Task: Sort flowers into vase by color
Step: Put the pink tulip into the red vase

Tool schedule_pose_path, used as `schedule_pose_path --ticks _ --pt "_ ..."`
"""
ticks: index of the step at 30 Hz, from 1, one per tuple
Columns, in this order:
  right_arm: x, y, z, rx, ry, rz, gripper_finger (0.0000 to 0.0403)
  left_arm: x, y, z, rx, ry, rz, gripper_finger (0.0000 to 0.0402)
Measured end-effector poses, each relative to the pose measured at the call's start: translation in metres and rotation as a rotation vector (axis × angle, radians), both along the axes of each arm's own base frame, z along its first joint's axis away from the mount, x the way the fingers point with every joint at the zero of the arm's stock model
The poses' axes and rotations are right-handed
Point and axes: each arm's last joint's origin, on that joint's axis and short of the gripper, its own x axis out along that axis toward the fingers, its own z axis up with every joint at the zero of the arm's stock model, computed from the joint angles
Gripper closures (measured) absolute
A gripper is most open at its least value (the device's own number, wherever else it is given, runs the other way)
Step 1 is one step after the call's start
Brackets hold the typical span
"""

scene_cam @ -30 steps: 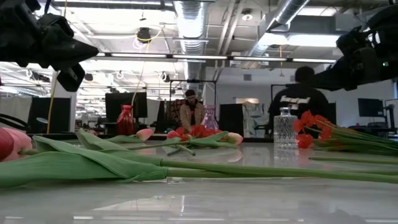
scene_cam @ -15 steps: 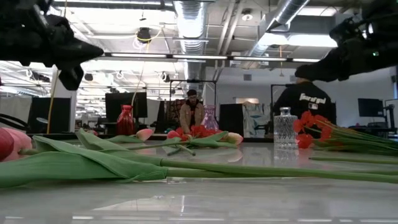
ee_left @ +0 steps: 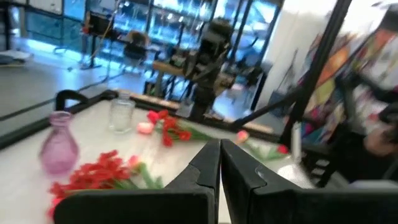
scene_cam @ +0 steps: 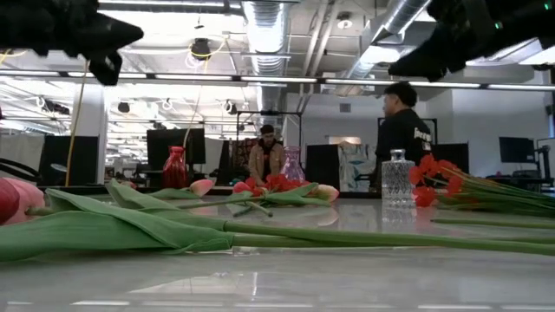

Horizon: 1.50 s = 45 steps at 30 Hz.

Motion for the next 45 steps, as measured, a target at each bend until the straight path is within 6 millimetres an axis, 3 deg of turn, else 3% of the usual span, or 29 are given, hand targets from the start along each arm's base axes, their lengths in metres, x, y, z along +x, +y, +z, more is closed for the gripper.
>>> schedule_pose_path --ticks 9,16,21,25,32,39,45 --pt "0.028 0.001 0.021 -0.051 0.041 0.025 0.0280 0.034 0.005 0.060 0.062 0.411 0.165 0.0387" --pt "0.055 -0.001 0.024 -0.011 0.095 -0.044 0.0280 0.067 0.011 0.093 -0.075 0.652 0.341 0.0301" --pt "0.075 0.002 0.022 -0.069 0.203 -0.005 0.0280 0.081 0.021 0.105 -0.247 0.836 0.474 0.0237" --pt "0.089 0.006 0.024 -0.129 0.234 0.034 0.0280 0.094 0.028 0.096 -0.315 0.950 0.523 0.0200" --pt "0.099 0.007 0.018 -0.163 0.260 0.053 0.0280 0.112 0.053 0.061 -0.427 1.209 0.628 0.0155" --pt "0.098 0.006 0.019 -0.163 0.264 0.052 0.0280 0.137 0.077 0.021 -0.433 1.430 0.622 0.0154" --pt "0.098 0.006 0.018 -0.166 0.270 0.053 0.0280 0.154 0.085 -0.010 -0.396 1.560 0.560 0.0155"
